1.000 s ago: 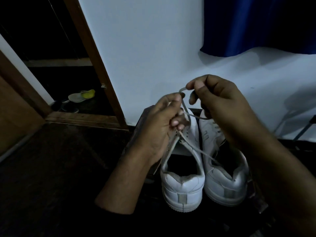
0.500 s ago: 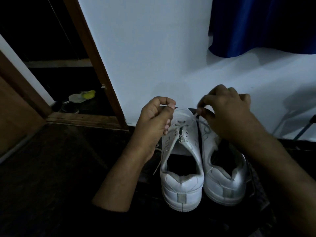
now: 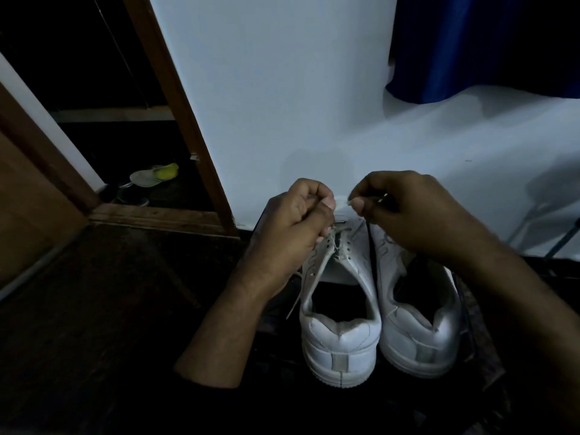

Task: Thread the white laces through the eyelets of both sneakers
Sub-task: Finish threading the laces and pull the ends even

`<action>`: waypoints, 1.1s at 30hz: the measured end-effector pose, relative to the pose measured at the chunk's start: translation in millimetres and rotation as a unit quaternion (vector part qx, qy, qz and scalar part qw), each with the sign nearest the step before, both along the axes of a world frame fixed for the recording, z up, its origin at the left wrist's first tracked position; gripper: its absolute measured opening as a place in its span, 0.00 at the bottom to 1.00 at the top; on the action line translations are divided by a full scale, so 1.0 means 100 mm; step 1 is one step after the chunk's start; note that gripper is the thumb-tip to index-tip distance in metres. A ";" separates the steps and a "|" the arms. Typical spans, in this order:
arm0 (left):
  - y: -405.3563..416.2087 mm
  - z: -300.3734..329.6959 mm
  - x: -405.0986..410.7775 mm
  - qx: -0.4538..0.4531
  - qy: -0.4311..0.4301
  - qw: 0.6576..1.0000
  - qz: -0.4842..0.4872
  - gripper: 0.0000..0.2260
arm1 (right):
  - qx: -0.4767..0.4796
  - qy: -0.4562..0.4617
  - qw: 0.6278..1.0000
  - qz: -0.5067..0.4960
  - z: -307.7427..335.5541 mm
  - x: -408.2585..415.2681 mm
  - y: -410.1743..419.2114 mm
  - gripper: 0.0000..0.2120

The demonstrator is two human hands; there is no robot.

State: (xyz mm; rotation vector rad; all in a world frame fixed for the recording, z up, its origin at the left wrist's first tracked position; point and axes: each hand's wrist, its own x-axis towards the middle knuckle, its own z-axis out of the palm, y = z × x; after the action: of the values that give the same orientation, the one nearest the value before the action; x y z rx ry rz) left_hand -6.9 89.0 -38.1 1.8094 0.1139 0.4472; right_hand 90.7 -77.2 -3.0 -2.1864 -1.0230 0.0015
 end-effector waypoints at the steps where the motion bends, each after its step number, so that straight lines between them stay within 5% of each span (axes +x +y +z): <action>1: 0.00 -0.01 0.01 0.002 -0.001 1.000 0.000 0.04 | 0.000 0.000 1.000 0.019 -0.02 -0.03 0.04 0.04; 14: 0.01 0.00 -0.13 -0.001 0.019 0.999 -0.034 0.02 | -0.004 -0.023 0.994 0.106 -0.06 -0.05 0.10 0.05; 20: 0.06 0.03 -0.15 0.026 0.042 0.998 -0.036 0.06 | -0.015 -0.049 0.998 0.028 -0.05 0.01 0.07 0.03; 24: 0.11 -0.03 -0.21 0.183 0.106 0.973 -0.091 0.11 | -0.084 -0.039 0.996 -0.012 -0.07 0.09 -0.01 0.05; 33: 0.17 -0.06 -0.21 0.114 0.139 0.984 -0.013 0.12 | -0.086 -0.044 0.994 -0.056 -0.25 -0.14 0.26 0.05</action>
State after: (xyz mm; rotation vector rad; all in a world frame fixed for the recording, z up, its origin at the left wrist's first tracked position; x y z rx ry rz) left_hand -27.9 106.0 -44.0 2.0895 0.2396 0.1916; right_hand 76.3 -51.7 -28.4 -2.4168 -0.9790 -0.0596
